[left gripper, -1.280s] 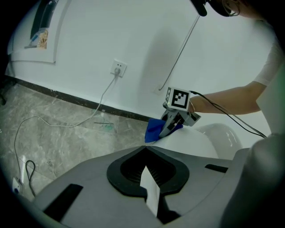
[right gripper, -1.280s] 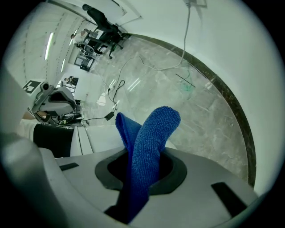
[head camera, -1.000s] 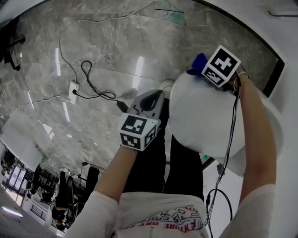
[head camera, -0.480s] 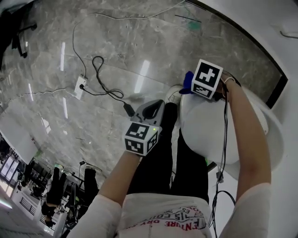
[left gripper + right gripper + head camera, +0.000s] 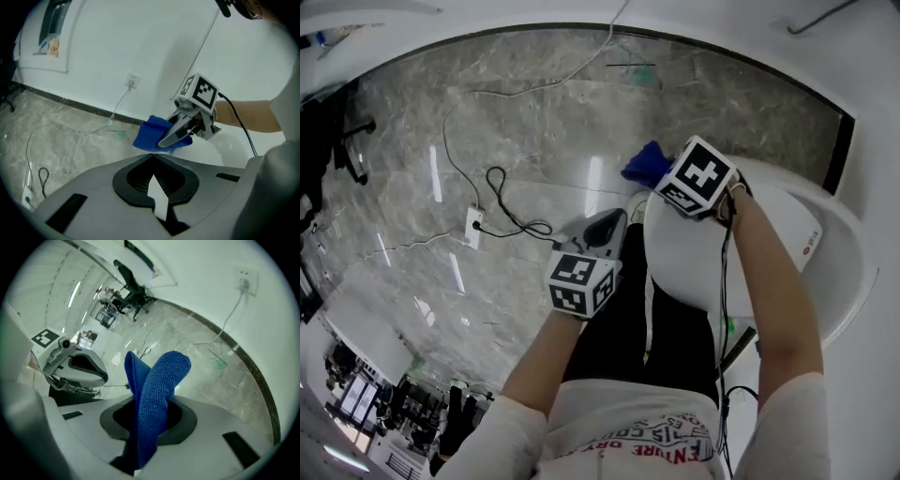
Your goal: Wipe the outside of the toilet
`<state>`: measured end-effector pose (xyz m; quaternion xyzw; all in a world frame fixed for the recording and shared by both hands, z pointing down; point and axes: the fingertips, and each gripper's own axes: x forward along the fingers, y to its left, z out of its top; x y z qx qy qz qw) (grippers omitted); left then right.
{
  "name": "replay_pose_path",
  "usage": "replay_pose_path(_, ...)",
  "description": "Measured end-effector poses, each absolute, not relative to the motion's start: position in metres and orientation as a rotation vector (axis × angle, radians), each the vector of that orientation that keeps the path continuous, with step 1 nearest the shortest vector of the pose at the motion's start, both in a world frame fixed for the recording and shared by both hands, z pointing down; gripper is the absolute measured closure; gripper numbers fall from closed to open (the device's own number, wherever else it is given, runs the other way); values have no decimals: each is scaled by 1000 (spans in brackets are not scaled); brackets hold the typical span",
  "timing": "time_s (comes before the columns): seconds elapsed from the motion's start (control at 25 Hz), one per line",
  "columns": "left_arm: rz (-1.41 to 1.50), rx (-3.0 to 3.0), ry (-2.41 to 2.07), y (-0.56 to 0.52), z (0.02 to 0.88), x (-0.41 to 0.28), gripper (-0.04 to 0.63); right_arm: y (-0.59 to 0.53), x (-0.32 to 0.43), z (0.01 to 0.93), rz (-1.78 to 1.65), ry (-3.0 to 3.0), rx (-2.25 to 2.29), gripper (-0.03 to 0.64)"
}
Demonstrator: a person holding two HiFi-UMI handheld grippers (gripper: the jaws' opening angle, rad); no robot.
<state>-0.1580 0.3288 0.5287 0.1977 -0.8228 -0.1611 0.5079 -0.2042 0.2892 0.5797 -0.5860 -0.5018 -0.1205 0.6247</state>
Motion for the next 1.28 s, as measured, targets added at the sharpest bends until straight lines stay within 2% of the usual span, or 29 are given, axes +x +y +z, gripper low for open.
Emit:
replay_pose_path(0.28, -184, 712, -2000, 250, 490, -196, 589, 194, -230, 514, -114, -1511, -1130, 545)
replay_pose_path(0.6, -70, 919, -1961, 155, 465, -193, 589, 79, -179, 495, 104, -1710, -822, 545)
replay_pose_path(0.88, 115, 1240, -1762, 68, 456, -206, 588, 0, -164, 486, 353, -1944, -390, 545)
replay_pose_path(1.28, 329, 1594, -1448, -35, 420, -150, 588, -102, -85, 438, 739, -2114, 213, 545)
